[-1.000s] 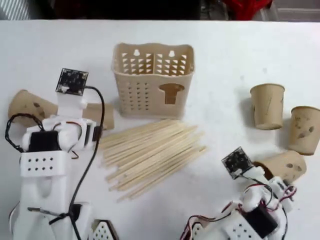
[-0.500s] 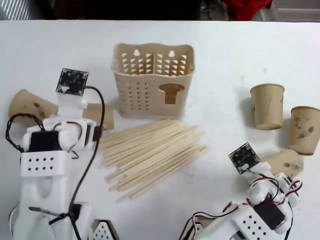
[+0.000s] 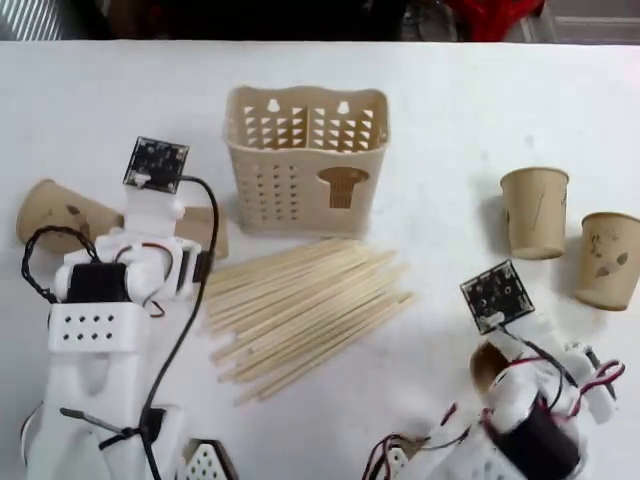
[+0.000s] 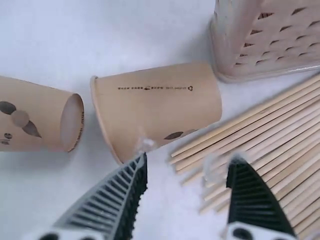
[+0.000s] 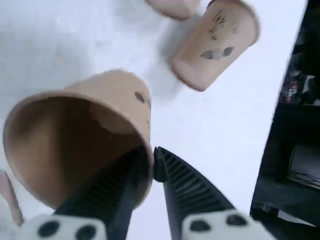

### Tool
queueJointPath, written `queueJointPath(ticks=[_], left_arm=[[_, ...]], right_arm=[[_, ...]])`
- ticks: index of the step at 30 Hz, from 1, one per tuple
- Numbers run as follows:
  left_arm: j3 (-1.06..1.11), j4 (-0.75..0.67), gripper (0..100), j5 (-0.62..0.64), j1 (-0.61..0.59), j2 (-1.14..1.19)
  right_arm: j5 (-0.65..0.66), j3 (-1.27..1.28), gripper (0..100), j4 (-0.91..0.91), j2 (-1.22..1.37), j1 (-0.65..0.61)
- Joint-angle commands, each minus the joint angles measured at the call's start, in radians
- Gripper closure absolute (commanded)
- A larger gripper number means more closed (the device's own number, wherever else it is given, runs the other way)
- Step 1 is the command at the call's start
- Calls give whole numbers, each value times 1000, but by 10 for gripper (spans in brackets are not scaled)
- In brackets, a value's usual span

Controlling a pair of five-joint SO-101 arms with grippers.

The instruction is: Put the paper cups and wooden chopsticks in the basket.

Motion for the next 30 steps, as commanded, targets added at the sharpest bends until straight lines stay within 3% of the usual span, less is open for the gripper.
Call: queueJointPath(ticks=[1,6,16,23,30], left_arm=[[2,-21,744,2,10,4],[21,-58,744,57,7,4],[144,-304,744,212,-99,-1],[183,-379,744,218,-102,2],[186,-384,744,218,-102,2]], right_arm=[[-103,-235,981,73,58,-67],[-328,-519,981,82,340,-151],[-888,-1327,981,111,1129,-671],[-1034,-1854,981,111,1480,-889],[-1062,-2119,981,87,1692,-974]])
